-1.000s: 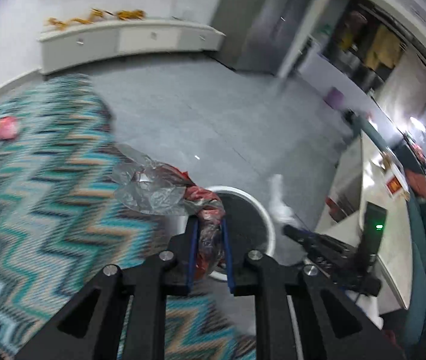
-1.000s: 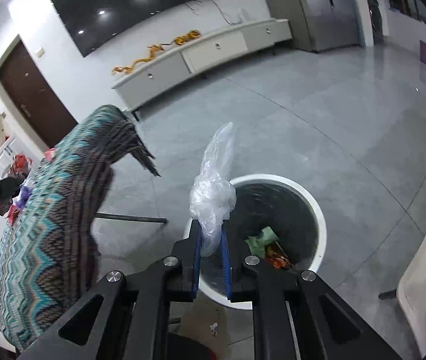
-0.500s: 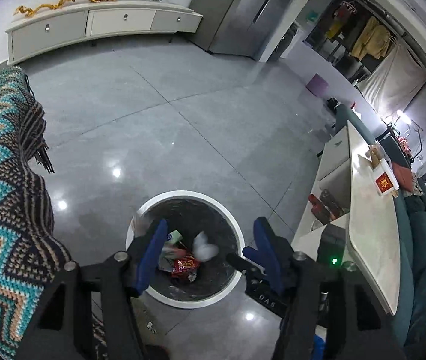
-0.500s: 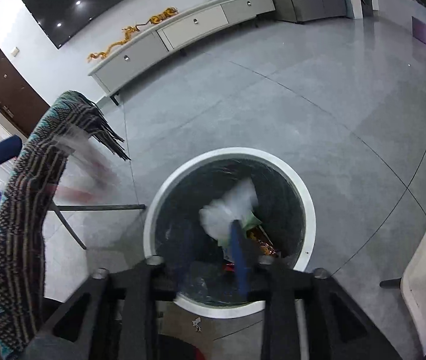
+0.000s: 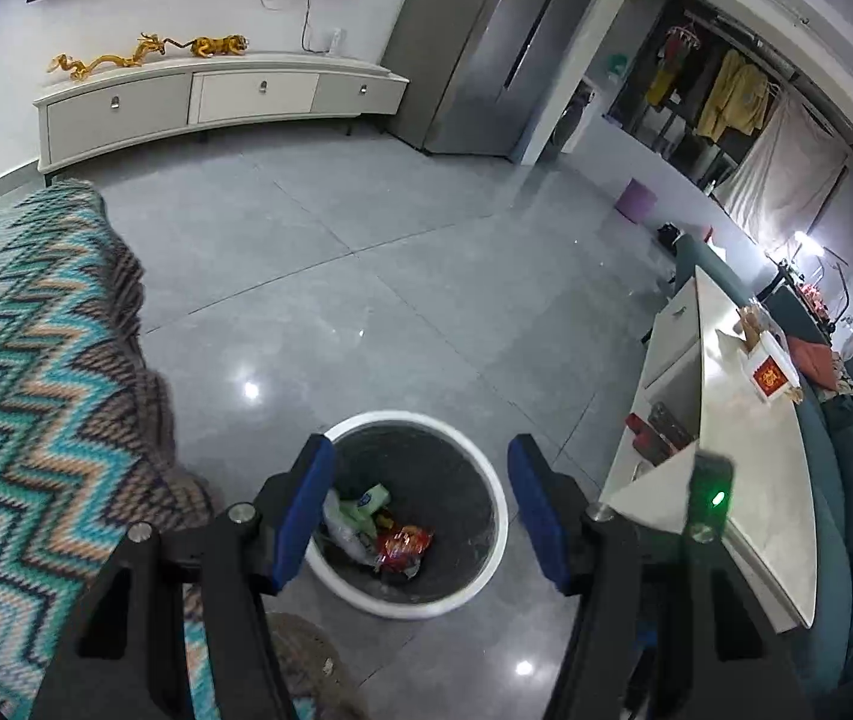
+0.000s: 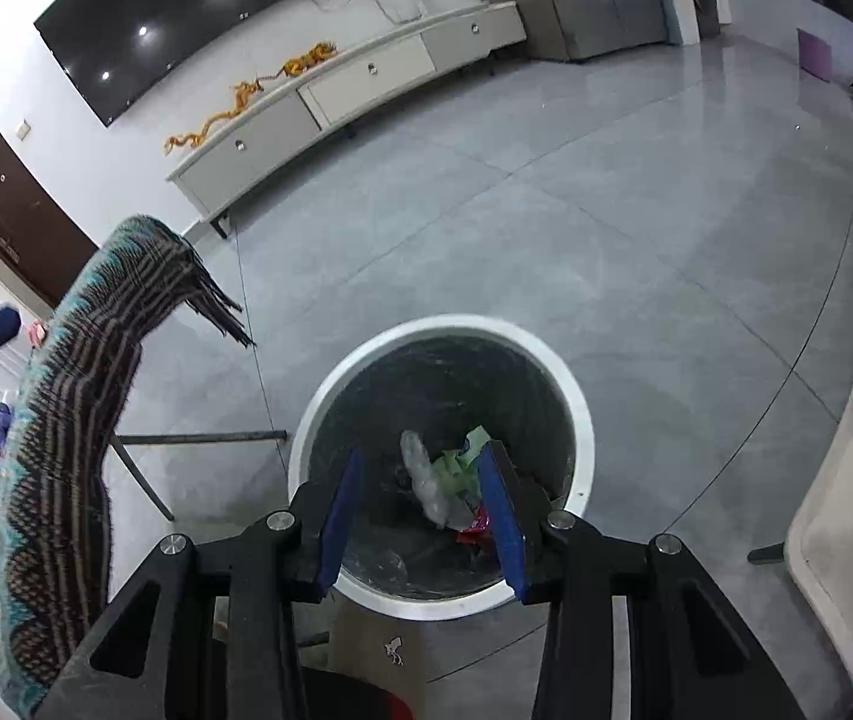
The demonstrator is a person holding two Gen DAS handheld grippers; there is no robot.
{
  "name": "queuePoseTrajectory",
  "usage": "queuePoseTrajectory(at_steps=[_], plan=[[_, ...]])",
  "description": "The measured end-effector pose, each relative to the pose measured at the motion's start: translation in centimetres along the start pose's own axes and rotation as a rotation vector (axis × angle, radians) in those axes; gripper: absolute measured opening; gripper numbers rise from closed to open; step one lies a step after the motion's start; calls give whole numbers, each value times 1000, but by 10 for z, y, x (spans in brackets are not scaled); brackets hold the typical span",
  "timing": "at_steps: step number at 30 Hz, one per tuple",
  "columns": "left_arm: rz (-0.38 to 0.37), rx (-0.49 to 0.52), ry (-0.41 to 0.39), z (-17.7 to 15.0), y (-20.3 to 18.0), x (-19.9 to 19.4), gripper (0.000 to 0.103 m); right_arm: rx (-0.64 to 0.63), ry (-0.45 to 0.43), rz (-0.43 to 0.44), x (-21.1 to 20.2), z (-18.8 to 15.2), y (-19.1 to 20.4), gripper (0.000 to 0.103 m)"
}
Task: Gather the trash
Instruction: 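Move both open tools back over the remaining trash on the rug, then grasp the pink printed bag with the left tool while the right tool grasps the purple bag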
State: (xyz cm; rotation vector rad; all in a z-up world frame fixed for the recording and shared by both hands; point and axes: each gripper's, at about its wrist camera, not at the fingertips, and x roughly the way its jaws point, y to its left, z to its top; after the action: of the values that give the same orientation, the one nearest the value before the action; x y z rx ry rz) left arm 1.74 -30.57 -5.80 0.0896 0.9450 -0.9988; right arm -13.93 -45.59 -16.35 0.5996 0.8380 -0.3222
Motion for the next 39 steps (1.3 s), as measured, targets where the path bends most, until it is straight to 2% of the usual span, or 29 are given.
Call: queuePoseTrajectory(at_steps=[3,9,19,22,26,32,39], plan=[[9,7,-6,-6,9,-21,58,-12,-35,0,-18,2,8,39],[80,15,-84,-26,35,-77,59,-63,-93,21,-50,5,41,40],[222,-67,-188,-63,122,-174,59,-234,-133,98,-75,16,138,44],[264,-110,-210,-74,154,-197,68,-299,-135,126,-76,17,172,48],[310,-155,-238,-88,198,-223,70,-393,-119,171,-66,18,225,53],[391,-140,-228,-101,261,-249,70,-513,-49,248,-31,14,301,54],[413,-119,-180,-101,336,-249,70,-622,50,347,23,9,385,56]])
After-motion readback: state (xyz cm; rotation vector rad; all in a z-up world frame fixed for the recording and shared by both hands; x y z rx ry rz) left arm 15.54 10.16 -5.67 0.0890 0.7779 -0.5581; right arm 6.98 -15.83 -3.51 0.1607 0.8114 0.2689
